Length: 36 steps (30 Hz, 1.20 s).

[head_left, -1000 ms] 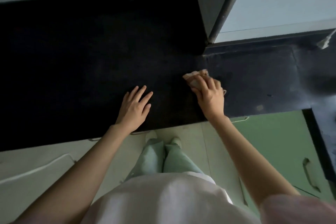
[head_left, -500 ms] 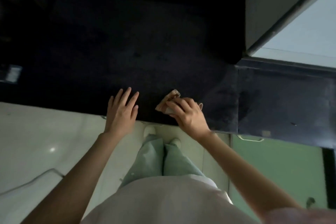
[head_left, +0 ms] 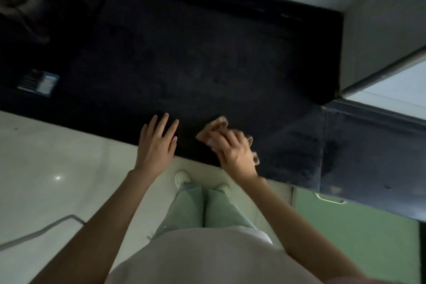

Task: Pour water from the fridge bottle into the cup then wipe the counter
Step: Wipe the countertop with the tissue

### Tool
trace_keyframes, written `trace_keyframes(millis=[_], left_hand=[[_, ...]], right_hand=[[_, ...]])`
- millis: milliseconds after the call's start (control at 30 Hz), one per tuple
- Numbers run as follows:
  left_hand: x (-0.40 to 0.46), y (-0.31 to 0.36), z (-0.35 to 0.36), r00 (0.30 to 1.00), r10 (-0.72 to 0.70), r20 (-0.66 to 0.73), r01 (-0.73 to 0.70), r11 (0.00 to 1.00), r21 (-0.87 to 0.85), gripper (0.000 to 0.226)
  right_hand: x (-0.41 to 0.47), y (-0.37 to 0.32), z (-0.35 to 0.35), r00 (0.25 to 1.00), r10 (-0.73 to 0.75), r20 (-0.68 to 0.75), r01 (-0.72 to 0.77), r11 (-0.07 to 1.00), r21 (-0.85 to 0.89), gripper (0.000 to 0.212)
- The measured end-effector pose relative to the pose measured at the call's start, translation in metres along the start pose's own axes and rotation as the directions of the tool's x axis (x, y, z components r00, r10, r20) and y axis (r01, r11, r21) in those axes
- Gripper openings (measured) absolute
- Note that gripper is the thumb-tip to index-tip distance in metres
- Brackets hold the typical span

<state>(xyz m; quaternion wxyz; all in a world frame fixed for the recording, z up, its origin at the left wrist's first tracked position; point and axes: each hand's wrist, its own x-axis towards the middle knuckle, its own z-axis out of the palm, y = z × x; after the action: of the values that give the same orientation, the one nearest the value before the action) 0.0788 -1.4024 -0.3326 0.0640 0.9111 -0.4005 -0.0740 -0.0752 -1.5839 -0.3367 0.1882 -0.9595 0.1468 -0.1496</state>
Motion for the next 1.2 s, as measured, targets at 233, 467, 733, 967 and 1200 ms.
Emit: trace_keyframes(millis=[233,467,733,967,1200], left_hand=[[0.004,-0.016,-0.001,0.998,0.037,0.049,-0.037,0.999,0.0,0.045],[0.003,-0.013,-0.003,0.996,0.028,0.09,-0.027,1.0,-0.014,0.048],[0.001,-0.017,0.004,0.998,0.057,0.027,-0.056,0.997,-0.044,0.049],[0.002,-0.015,0.003,0.998,0.012,0.059,-0.01,0.999,-0.034,0.047],[0.004,-0.013,-0.001,0.992,-0.014,0.126,0.016,1.0,-0.014,0.049]], right_hand=[[0.027,0.04,-0.003,0.982,-0.172,0.077,0.174,0.984,-0.024,0.035],[0.103,0.069,-0.013,0.956,0.284,-0.078,-0.291,0.951,-0.107,0.04],[-0.001,-0.055,0.026,0.997,-0.068,0.039,0.066,0.996,0.06,0.032],[0.085,0.044,0.005,0.998,-0.07,0.006,0.07,0.995,-0.071,0.035],[0.178,0.094,-0.001,0.97,0.232,-0.078,-0.241,0.957,-0.161,0.04]])
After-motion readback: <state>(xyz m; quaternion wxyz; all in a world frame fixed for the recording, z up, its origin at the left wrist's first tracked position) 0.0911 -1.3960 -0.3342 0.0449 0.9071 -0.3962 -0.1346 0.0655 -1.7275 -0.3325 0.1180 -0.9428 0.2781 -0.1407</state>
